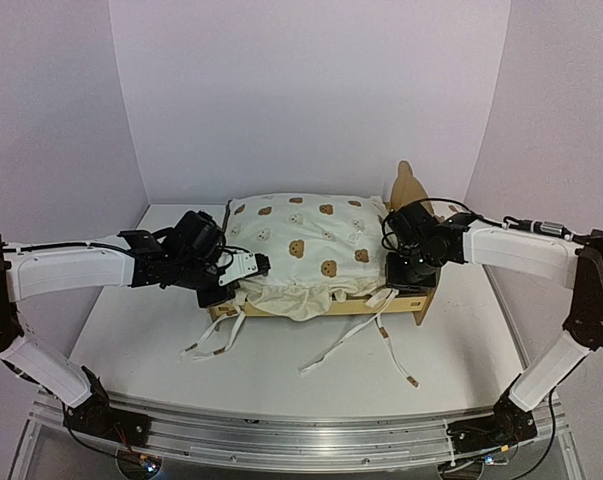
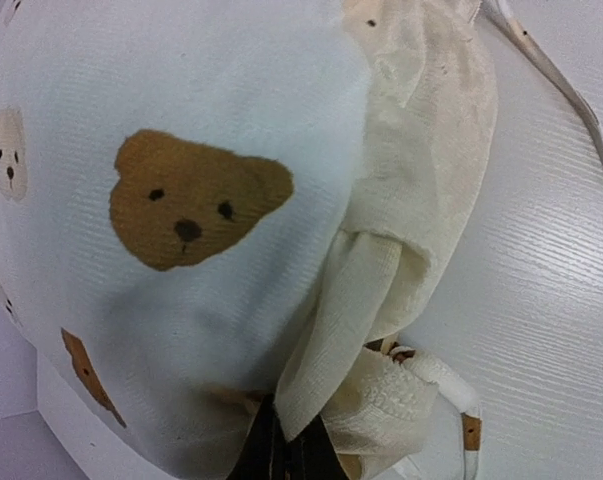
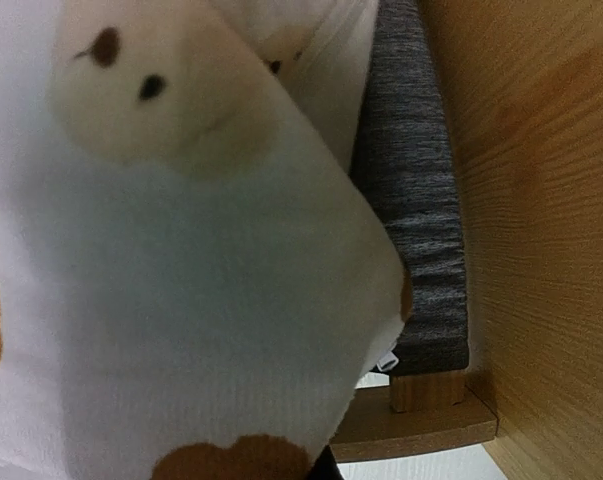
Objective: Set up the pet bed
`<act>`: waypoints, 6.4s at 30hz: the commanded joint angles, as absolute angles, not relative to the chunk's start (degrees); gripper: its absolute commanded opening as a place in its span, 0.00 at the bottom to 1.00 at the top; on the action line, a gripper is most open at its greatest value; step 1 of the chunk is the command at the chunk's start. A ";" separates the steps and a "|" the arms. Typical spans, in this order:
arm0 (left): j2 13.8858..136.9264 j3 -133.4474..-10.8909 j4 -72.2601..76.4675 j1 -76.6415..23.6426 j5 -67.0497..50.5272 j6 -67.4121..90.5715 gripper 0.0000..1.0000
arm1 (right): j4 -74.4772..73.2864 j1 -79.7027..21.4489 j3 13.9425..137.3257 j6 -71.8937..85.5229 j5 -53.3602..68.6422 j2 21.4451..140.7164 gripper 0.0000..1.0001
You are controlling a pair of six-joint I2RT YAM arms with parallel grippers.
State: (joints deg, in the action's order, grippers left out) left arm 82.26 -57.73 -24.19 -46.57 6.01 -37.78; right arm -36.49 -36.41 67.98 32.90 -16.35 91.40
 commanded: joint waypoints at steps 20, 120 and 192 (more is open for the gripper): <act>78.02 -57.14 -23.53 -40.98 -2.10 -39.30 0.00 | -60.91 -32.96 77.97 23.63 -9.13 87.16 0.22; 100.54 -64.92 -2.41 -64.77 -22.16 -37.51 0.66 | -31.06 -47.84 36.00 25.36 17.17 65.44 0.00; 116.63 -71.23 15.20 -57.70 -21.66 3.82 0.00 | 10.04 -48.38 36.74 26.67 -18.73 75.12 0.31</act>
